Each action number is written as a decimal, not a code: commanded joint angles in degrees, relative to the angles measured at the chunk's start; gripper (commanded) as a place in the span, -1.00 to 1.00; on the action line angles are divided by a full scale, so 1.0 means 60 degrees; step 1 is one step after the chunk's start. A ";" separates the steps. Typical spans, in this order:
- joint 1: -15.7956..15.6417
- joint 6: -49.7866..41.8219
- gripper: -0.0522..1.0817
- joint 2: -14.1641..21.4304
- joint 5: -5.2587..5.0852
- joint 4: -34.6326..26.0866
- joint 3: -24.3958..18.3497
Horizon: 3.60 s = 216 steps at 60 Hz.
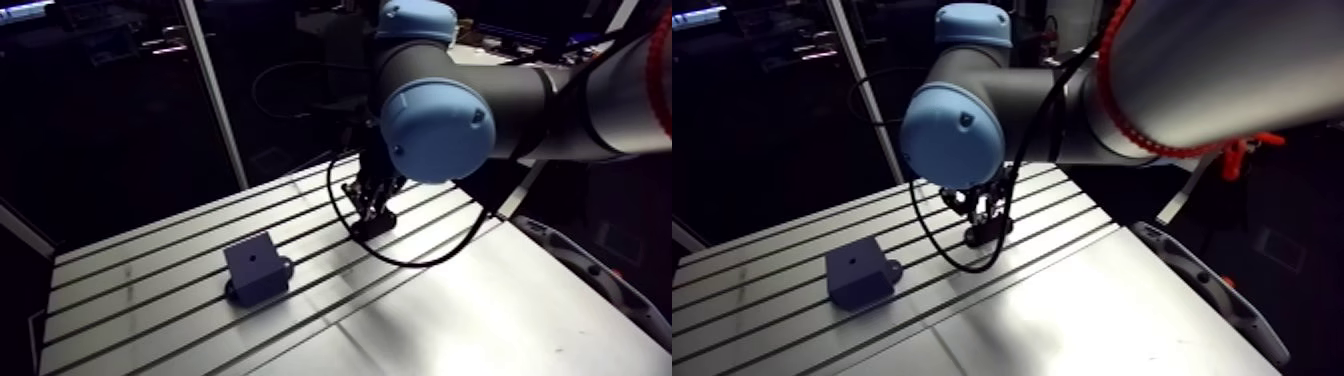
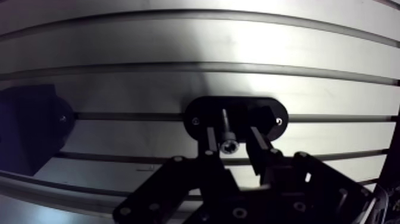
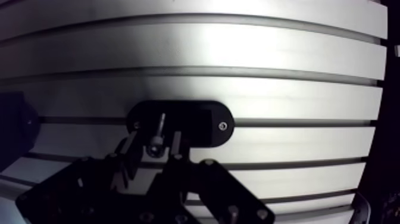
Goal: Pick up the M10 bolt and insert it into the hole until fully seated.
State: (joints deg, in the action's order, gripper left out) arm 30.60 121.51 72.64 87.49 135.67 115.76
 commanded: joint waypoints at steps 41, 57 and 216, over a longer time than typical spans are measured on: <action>-0.0001 -0.0002 0.26 0.0015 0.0015 -0.0014 0.0007; -0.0016 -0.0013 0.27 0.0000 0.0015 -0.0014 -0.0007; -0.1669 -0.1954 0.99 0.0829 0.0268 -0.4991 -0.3333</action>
State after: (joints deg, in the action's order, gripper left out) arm 24.81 114.56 78.56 88.04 119.38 103.55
